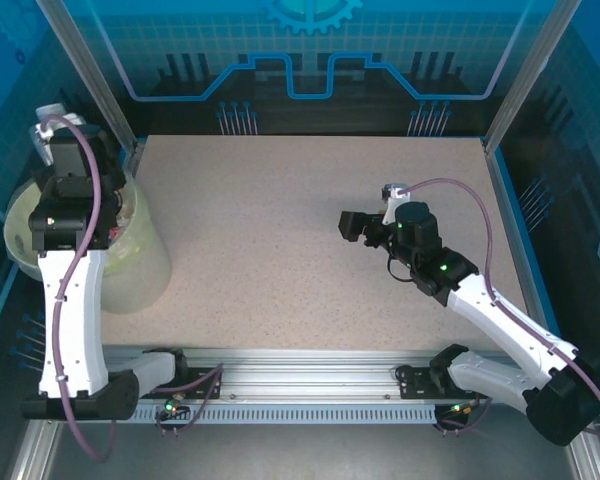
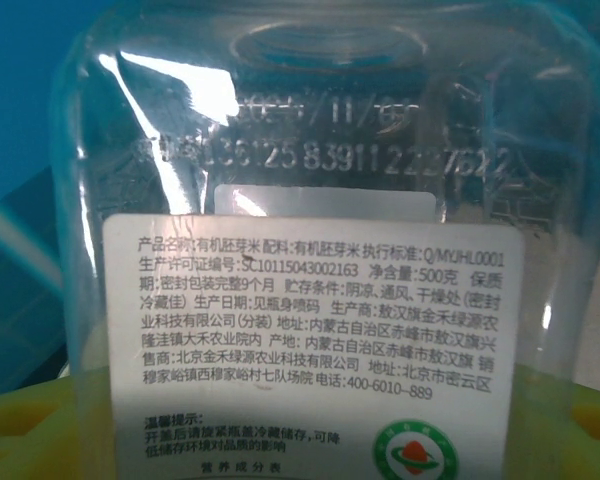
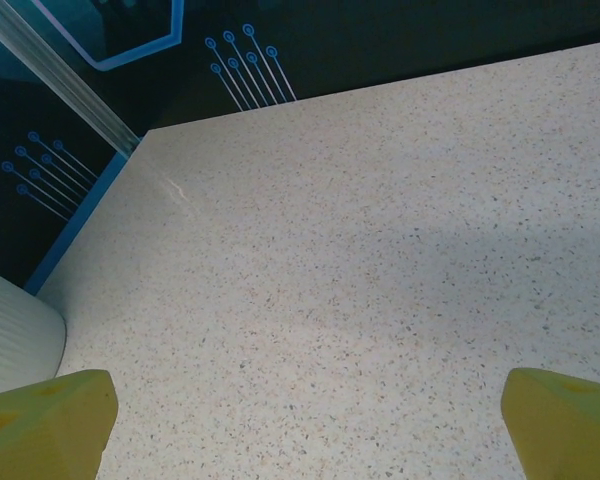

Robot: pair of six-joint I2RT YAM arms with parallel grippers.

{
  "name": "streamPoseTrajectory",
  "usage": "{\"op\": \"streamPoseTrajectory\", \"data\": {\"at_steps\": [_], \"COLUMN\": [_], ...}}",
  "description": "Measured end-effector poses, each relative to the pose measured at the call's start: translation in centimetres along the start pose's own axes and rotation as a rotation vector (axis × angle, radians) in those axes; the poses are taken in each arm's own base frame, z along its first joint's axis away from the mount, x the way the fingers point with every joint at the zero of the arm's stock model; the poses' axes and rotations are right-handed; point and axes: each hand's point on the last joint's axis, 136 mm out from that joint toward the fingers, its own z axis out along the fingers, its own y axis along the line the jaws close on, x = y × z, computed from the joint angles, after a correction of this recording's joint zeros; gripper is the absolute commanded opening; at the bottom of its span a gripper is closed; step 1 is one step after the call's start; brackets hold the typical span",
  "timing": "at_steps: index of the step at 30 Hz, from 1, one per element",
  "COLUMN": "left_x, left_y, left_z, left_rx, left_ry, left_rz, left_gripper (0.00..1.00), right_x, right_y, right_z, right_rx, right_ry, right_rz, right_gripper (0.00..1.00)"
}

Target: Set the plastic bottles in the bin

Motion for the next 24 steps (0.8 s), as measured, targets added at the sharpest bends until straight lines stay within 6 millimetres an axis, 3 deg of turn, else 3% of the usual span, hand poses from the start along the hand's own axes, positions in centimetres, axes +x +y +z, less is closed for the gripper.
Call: {"op": "streamPoseTrajectory", "data": {"at_steps": [8,10,12,17,24], "left_x": [6.9,8.0,8.6,8.2,4.3], "left_y": [5.9,6.6,6.8,6.3,5.7], "left_z": [3.3,3.8,4.0,4.0,1.7], "left_rx": [-0.124,-0.143,-0.141,-0.107,-0.021], "left_ry": [0.21,0.242,0.266,0.275,0.188], "left_rz": [-0.131,-0.161,-0.176,-0.231,-0.304], "left_gripper": [0.78,0.85,0.99,0.99,0.99], "right_x": [0.0,-0.5,-0.9,-1.0,-1.0], "right_y": [0.8,1.2,1.4,1.5,1.4], "right_z": [1.3,1.2,1.1,1.1,1.1], "right_rx": [-0.024,-0.035,-0.041,-0.044,-0.04], "right_ry": [0.035,0.027,0.018,0.019,0.016], "right_rz": [-0.001,0.0,0.0,0.001,0.0], "right_gripper": [1.0,1.0,1.0,1.0,1.0]}}
